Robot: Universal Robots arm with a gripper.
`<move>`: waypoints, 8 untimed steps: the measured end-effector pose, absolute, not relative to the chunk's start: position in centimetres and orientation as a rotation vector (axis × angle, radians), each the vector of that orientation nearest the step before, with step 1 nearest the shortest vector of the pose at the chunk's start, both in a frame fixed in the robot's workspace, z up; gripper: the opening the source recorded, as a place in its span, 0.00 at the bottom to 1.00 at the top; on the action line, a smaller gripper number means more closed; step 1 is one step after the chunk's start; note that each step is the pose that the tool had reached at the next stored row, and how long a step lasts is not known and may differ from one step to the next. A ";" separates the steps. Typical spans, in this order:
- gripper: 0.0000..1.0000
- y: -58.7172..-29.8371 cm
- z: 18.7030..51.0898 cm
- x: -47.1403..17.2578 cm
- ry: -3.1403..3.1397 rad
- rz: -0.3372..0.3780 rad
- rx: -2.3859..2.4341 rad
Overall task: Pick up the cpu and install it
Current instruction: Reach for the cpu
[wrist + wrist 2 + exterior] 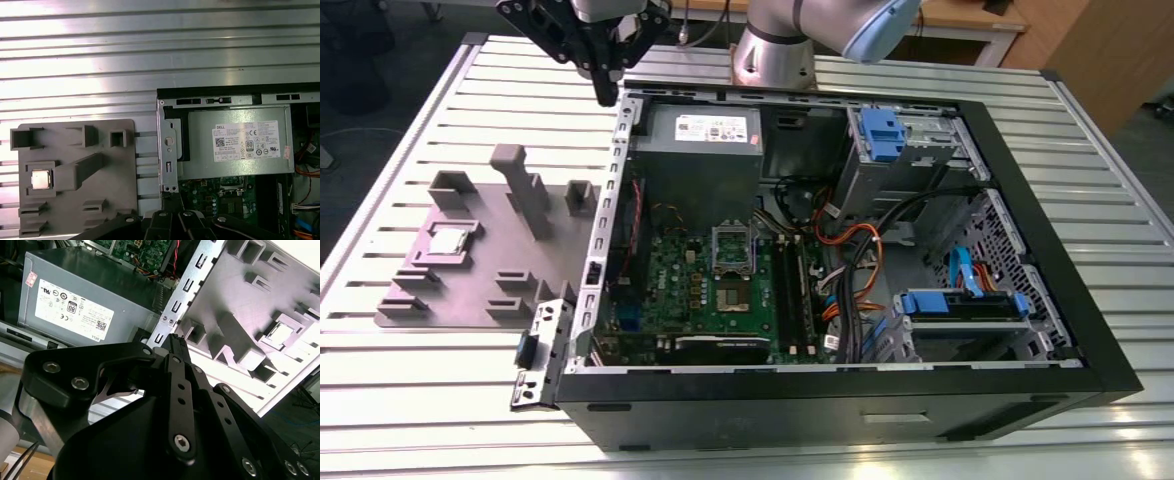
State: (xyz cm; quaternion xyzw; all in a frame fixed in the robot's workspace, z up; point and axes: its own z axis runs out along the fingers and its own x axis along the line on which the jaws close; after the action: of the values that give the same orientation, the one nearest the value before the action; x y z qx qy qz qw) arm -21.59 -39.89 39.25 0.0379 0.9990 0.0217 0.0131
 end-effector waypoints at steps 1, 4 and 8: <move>0.11 -39.9 39.2 -21.6 3.112 0.068 0.118; 0.11 -39.9 39.2 -21.7 3.112 0.068 0.118; 0.11 -39.9 39.2 -21.8 3.112 0.068 0.118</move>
State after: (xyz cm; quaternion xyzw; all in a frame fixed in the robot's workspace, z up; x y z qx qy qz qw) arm -21.78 -39.89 39.24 0.0379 0.9990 0.0217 0.0131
